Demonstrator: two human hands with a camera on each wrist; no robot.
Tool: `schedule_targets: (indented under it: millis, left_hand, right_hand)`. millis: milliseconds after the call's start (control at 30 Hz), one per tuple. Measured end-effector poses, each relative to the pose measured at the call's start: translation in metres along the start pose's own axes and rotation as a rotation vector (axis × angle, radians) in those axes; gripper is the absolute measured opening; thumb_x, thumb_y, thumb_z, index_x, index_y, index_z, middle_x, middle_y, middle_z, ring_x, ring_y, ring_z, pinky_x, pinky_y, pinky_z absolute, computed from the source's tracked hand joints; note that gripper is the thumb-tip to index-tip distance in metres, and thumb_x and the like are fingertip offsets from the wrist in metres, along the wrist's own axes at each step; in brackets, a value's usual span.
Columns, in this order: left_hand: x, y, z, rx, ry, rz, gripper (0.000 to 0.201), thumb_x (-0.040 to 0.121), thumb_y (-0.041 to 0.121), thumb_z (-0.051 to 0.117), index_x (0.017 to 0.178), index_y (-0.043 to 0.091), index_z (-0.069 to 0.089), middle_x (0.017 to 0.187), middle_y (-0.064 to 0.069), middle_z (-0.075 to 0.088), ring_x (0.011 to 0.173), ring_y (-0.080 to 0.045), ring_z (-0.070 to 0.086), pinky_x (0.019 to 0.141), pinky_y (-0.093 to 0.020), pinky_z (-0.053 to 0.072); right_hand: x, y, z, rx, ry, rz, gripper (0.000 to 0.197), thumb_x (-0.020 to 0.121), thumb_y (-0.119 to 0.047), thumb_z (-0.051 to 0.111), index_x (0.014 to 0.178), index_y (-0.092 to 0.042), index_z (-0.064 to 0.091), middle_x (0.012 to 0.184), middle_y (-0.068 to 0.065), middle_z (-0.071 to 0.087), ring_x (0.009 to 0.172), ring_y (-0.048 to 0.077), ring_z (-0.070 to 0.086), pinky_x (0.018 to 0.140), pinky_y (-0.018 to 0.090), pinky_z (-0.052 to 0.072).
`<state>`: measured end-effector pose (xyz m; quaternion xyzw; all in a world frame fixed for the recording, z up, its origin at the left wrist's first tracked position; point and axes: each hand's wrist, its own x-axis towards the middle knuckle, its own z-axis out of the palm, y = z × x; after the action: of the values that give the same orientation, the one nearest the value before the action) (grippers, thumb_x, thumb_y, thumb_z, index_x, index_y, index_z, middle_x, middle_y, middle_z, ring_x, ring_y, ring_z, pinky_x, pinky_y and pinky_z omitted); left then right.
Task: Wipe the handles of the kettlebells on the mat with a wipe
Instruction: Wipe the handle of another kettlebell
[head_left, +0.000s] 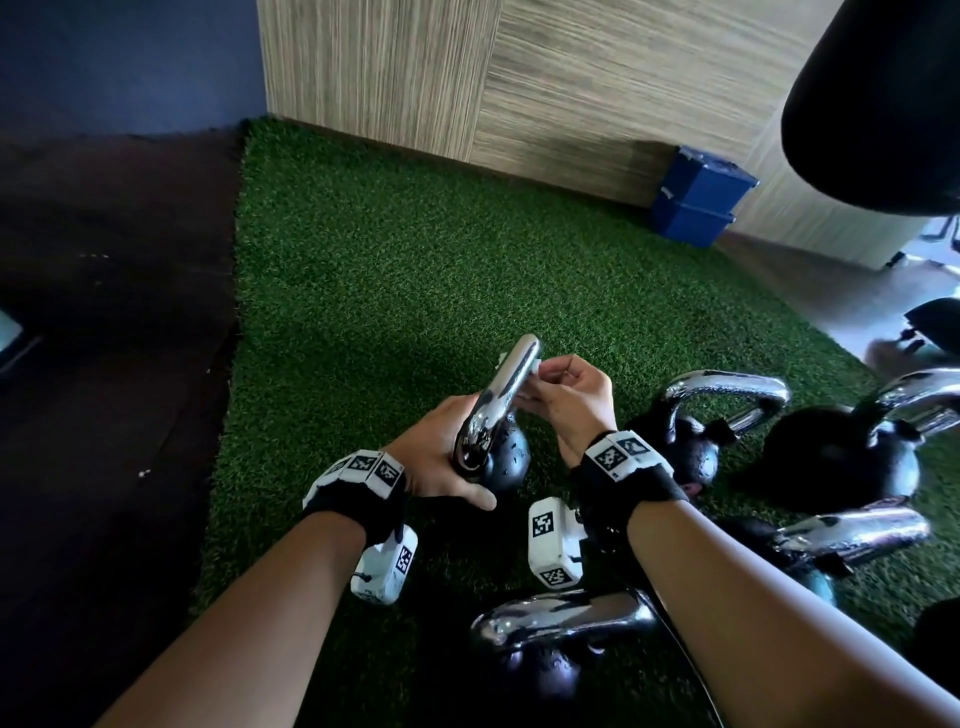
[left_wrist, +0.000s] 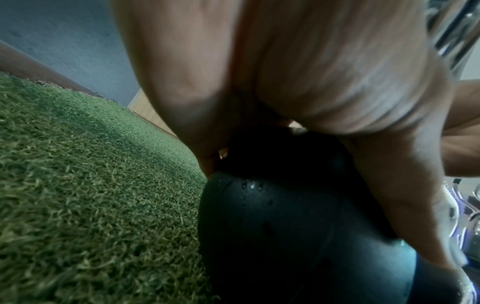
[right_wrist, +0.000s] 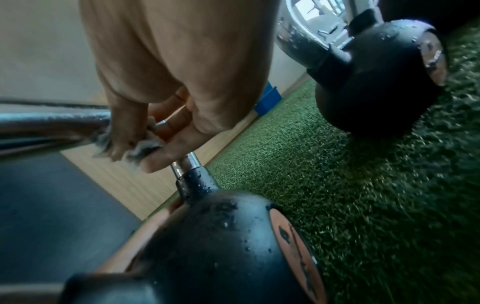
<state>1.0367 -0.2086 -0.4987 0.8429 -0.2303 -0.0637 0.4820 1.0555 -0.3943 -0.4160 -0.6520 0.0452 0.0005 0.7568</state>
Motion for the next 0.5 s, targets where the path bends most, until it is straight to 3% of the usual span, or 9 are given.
schedule_targets:
  millis: [100, 267, 333, 400, 467, 500]
  left_hand:
    - [-0.004, 0.003, -0.001, -0.011, 0.013, -0.016, 0.11, 0.049, 0.039, 0.101, 0.141, 0.036, 0.04, 0.139, 0.005, 0.045, 0.133, -0.013, 0.047, 0.117, -0.045, 0.042]
    - [-0.007, 0.008, 0.0, -0.002, 0.03, 0.007, 0.112, 0.05, 0.036, 0.101, 0.139, 0.049, 0.033, 0.14, 0.005, 0.045, 0.135, -0.014, 0.045, 0.118, -0.046, 0.039]
    - [-0.008, 0.008, 0.0, -0.025, 0.037, -0.003, 0.112, 0.051, 0.035, 0.102, 0.129, 0.066, 0.029, 0.141, 0.006, 0.046, 0.136, -0.014, 0.046, 0.118, -0.046, 0.039]
    - [-0.008, 0.008, 0.001, -0.023, 0.03, -0.026, 0.112, 0.05, 0.036, 0.102, 0.121, 0.075, 0.025, 0.14, 0.018, 0.043, 0.135, -0.011, 0.045, 0.119, -0.043, 0.037]
    - [-0.009, 0.007, 0.002, 0.02, 0.029, -0.031, 0.114, 0.05, 0.039, 0.101, 0.127, 0.071, 0.023, 0.131, 0.038, 0.035, 0.131, -0.005, 0.042, 0.118, -0.037, 0.034]
    - [-0.008, 0.007, 0.002, 0.041, 0.033, -0.03, 0.115, 0.051, 0.04, 0.101, 0.134, 0.065, 0.025, 0.129, 0.04, 0.034, 0.13, -0.003, 0.04, 0.116, -0.034, 0.032]
  right_hand:
    - [0.011, -0.001, 0.001, -0.135, 0.128, -0.049, 0.02, 0.078, 0.001, 0.081, 0.084, -0.004, 0.062, 0.085, 0.015, 0.076, 0.075, 0.028, 0.078, 0.067, 0.038, 0.064]
    - [0.021, 0.005, 0.01, -0.291, 0.24, 0.052, 0.016, 0.08, 0.002, 0.078, 0.086, -0.006, 0.065, 0.08, 0.013, 0.075, 0.066, 0.025, 0.076, 0.07, 0.048, 0.064]
    - [0.024, 0.003, 0.014, -0.338, 0.299, 0.081, 0.013, 0.079, 0.004, 0.071, 0.084, -0.008, 0.069, 0.073, 0.01, 0.076, 0.061, 0.023, 0.076, 0.066, 0.047, 0.065]
    - [0.024, 0.002, 0.017, -0.387, 0.318, 0.09, 0.012, 0.078, 0.0, 0.068, 0.082, -0.011, 0.072, 0.07, 0.008, 0.076, 0.06, 0.021, 0.076, 0.063, 0.044, 0.065]
    - [0.022, 0.003, 0.016, -0.481, 0.315, 0.091, 0.006, 0.075, -0.007, 0.07, 0.078, -0.013, 0.072, 0.069, 0.008, 0.077, 0.058, 0.019, 0.075, 0.062, 0.043, 0.065]
    - [0.02, 0.003, 0.016, -0.539, 0.299, 0.096, 0.003, 0.073, -0.011, 0.072, 0.076, -0.013, 0.072, 0.069, 0.009, 0.076, 0.058, 0.019, 0.075, 0.061, 0.043, 0.065]
